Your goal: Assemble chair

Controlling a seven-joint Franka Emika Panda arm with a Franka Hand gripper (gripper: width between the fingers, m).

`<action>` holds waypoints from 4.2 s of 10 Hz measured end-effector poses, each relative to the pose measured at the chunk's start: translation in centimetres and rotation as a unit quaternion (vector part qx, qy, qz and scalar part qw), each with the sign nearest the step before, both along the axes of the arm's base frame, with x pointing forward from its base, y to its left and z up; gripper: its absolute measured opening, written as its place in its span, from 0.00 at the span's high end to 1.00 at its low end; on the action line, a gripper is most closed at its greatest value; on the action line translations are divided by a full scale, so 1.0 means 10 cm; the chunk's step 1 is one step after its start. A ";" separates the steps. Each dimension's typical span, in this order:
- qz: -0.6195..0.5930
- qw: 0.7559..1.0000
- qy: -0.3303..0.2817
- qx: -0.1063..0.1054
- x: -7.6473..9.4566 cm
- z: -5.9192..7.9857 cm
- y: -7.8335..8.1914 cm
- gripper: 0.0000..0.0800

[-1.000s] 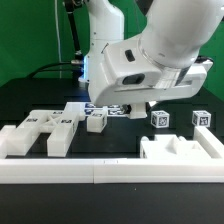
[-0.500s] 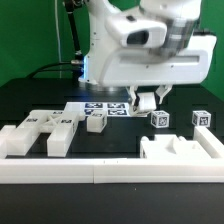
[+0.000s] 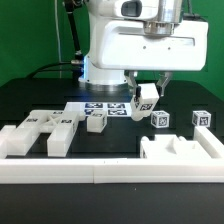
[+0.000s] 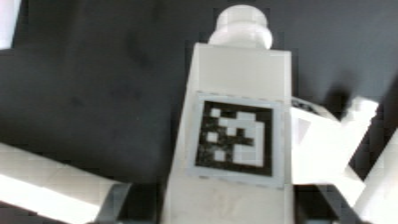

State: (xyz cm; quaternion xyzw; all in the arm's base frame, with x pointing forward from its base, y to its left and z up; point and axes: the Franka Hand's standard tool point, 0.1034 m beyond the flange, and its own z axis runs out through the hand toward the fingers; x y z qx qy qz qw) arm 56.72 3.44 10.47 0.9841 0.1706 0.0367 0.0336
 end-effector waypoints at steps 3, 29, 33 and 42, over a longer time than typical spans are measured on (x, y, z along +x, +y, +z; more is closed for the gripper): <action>0.007 0.992 -0.121 0.020 0.11 0.05 0.00 0.62; 0.039 0.968 -0.242 0.055 0.79 0.11 0.71 0.62; 0.044 0.969 -0.238 0.057 0.74 0.03 0.77 0.62; 0.047 0.969 -0.237 0.057 0.68 -0.19 0.79 0.62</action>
Offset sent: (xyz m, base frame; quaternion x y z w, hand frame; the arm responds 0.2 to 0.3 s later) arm 0.0154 0.0250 0.0267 0.0052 0.1660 0.0369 0.9854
